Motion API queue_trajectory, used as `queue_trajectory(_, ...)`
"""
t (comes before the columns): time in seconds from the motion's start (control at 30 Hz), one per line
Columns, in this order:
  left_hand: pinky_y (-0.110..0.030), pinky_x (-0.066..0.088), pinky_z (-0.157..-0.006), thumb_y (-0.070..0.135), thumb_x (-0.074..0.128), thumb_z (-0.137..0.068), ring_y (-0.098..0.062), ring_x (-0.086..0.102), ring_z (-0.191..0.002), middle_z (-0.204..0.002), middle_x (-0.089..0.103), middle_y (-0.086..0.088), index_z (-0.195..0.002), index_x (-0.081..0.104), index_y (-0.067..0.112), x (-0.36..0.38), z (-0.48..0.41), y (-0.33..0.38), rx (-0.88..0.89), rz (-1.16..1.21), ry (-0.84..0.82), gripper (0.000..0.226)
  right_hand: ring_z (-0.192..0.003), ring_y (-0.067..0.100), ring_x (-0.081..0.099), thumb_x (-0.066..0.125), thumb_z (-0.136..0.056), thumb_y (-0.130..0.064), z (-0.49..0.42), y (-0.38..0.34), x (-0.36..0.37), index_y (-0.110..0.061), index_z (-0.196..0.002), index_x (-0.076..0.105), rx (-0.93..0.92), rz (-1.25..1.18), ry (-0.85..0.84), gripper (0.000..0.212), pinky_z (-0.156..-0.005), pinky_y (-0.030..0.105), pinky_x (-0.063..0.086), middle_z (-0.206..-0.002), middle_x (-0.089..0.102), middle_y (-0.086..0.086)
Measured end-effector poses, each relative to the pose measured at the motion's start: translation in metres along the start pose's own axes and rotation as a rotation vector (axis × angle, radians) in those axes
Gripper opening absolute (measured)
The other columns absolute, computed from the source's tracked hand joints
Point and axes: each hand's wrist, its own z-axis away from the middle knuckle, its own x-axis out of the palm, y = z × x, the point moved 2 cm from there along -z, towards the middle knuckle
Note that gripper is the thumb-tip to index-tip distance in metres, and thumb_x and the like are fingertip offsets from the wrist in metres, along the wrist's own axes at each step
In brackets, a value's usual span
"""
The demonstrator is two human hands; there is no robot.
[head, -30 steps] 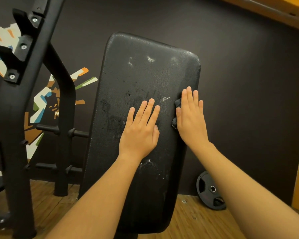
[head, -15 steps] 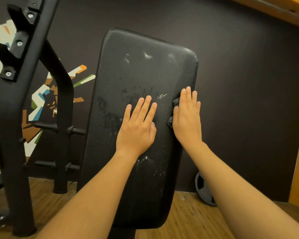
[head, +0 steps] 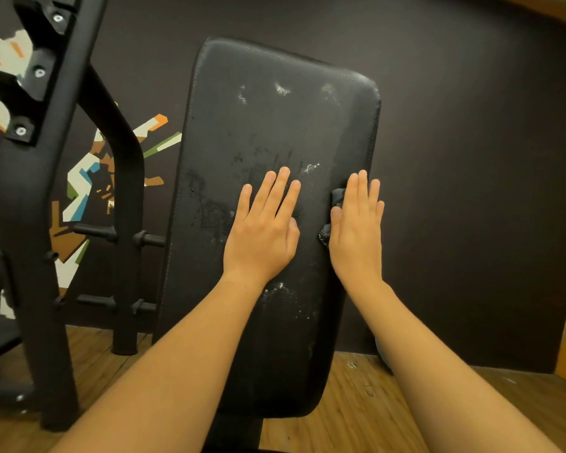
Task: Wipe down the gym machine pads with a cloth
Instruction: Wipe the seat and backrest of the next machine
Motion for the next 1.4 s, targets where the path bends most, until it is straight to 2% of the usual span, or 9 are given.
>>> queue_trajectory(0.13, -0.051, 0.012, -0.126, 0.031, 0.027, -0.103, -0.026, 0.012, -0.157, -0.169, 0.015, -0.009, -0.162, 0.023, 0.014, 0.000, -0.001, -0.001, -0.004, 0.002, -0.015, 0.061, -0.154, 0.019, -0.017, 0.032, -0.111, -0.021, 0.047, 0.003, 0.011, -0.012, -0.162, 0.002, -0.038, 0.003, -0.051, 0.060, -0.126, 0.038, -0.006, -0.172, 0.000, 0.006)
queue_trajectory(0.33, -0.050, 0.014, -0.126, 0.031, 0.028, -0.103, -0.026, 0.012, -0.157, -0.170, 0.015, -0.008, -0.161, 0.024, 0.015, -0.003, -0.003, -0.004, 0.001, 0.002, -0.042, 0.061, -0.157, 0.027, -0.010, 0.032, -0.111, -0.021, 0.023, 0.000, 0.011, -0.009, -0.163, 0.007, 0.011, 0.032, -0.038, 0.059, -0.125, 0.040, -0.003, -0.172, 0.001, 0.010)
queue_trajectory(0.53, -0.050, 0.015, -0.125, 0.035, 0.030, -0.104, -0.023, 0.010, -0.157, -0.170, 0.011, -0.007, -0.162, 0.020, 0.015, -0.006, 0.030, -0.021, 0.048, -0.040, -0.093, 0.062, -0.157, 0.024, -0.012, 0.030, -0.111, -0.023, 0.054, 0.000, 0.014, -0.013, -0.160, -0.003, 0.017, -0.002, -0.060, 0.060, -0.127, 0.040, -0.002, -0.171, -0.001, 0.007)
queue_trajectory(0.67, -0.048, 0.014, -0.125, 0.038, 0.031, -0.104, -0.021, 0.011, -0.157, -0.170, 0.011, -0.004, -0.162, 0.022, 0.017, -0.016, 0.062, -0.048, 0.080, -0.081, -0.121, 0.062, -0.156, 0.020, -0.017, 0.023, -0.110, -0.027, 0.073, 0.002, 0.013, -0.020, -0.155, -0.010, 0.014, -0.030, -0.127, 0.057, -0.127, 0.036, -0.007, -0.167, -0.013, -0.002)
queue_trajectory(0.83, -0.046, 0.008, -0.127, 0.039, 0.030, -0.104, -0.021, 0.008, -0.157, -0.170, 0.011, -0.004, -0.161, 0.023, 0.016, -0.020, 0.093, -0.069, 0.049, -0.075, -0.146, 0.063, -0.156, 0.020, -0.016, 0.010, -0.106, -0.036, 0.088, 0.002, 0.017, -0.020, -0.156, -0.008, 0.021, -0.036, -0.130, 0.056, -0.127, 0.037, -0.005, -0.167, -0.012, -0.002)
queue_trajectory(0.97, -0.047, 0.009, -0.127, 0.038, 0.031, -0.104, -0.020, 0.008, -0.157, -0.170, 0.013, -0.003, -0.161, 0.024, 0.017, -0.017, 0.095, -0.069, 0.024, -0.063, -0.134, 0.062, -0.157, 0.022, -0.015, 0.013, -0.108, -0.034, 0.072, 0.001, 0.017, -0.017, -0.157, -0.007, 0.044, -0.039, -0.107, 0.056, -0.128, 0.039, -0.004, -0.169, -0.009, 0.002)
queue_trajectory(1.13, -0.047, 0.009, -0.127, 0.037, 0.032, -0.103, -0.018, 0.008, -0.157, -0.170, 0.014, -0.001, -0.161, 0.025, 0.020, -0.015, 0.101, -0.069, -0.045, -0.029, -0.084, 0.061, -0.158, 0.022, -0.009, 0.016, -0.111, -0.027, 0.084, 0.000, 0.029, -0.016, -0.159, -0.005, 0.081, -0.077, 0.016, 0.053, -0.129, 0.043, 0.002, -0.170, -0.004, 0.004)
queue_trajectory(1.27, -0.046, 0.008, -0.127, 0.036, 0.031, -0.103, -0.018, 0.007, -0.157, -0.170, 0.014, -0.001, -0.161, 0.025, 0.021, -0.016, 0.103, -0.068, -0.084, -0.012, -0.064, 0.060, -0.159, 0.021, -0.007, 0.019, -0.110, -0.027, 0.144, 0.000, 0.043, -0.019, -0.161, -0.008, 0.053, -0.027, -0.002, 0.058, -0.128, 0.044, 0.010, -0.172, 0.001, 0.005)
queue_trajectory(1.4, -0.047, 0.008, -0.127, 0.036, 0.031, -0.103, -0.019, 0.007, -0.157, -0.170, 0.014, -0.003, -0.161, 0.025, 0.020, -0.014, 0.102, -0.069, -0.069, -0.022, -0.063, 0.060, -0.159, 0.025, -0.005, 0.021, -0.112, -0.025, 0.129, 0.005, 0.043, -0.014, -0.162, -0.001, 0.026, 0.037, -0.008, 0.056, -0.128, 0.045, 0.009, -0.171, 0.000, 0.008)
